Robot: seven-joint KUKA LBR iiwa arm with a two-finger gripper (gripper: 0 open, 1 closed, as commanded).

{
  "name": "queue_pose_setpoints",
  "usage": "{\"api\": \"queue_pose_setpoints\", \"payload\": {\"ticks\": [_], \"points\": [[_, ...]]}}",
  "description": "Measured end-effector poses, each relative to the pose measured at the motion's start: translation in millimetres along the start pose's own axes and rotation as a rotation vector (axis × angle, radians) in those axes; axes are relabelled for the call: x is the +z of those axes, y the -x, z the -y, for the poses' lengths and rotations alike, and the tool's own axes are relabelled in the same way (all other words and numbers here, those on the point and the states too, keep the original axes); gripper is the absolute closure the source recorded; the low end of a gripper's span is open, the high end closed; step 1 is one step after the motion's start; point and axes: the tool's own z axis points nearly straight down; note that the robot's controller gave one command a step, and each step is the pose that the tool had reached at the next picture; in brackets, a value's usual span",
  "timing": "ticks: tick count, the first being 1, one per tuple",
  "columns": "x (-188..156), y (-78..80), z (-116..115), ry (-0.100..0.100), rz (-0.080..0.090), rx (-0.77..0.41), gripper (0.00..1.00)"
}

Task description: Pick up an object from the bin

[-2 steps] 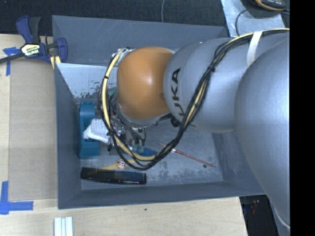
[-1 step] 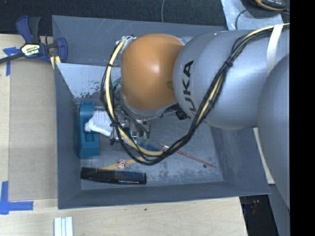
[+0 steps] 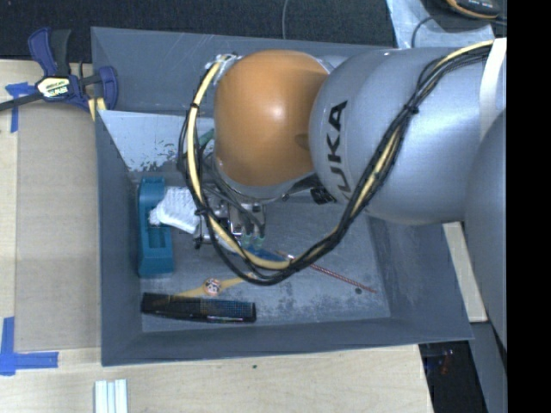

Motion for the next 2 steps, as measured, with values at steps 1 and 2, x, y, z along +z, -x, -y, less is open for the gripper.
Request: {"api": "queue_pose_setpoints", "payload": {"ticks": [1,2], "points": [[-7.0,0.0,0.2,0.000,-0.001,0.000,1.00],[-16.6,0.6,0.3,0.000,0.000,0.000,1.00]]}}
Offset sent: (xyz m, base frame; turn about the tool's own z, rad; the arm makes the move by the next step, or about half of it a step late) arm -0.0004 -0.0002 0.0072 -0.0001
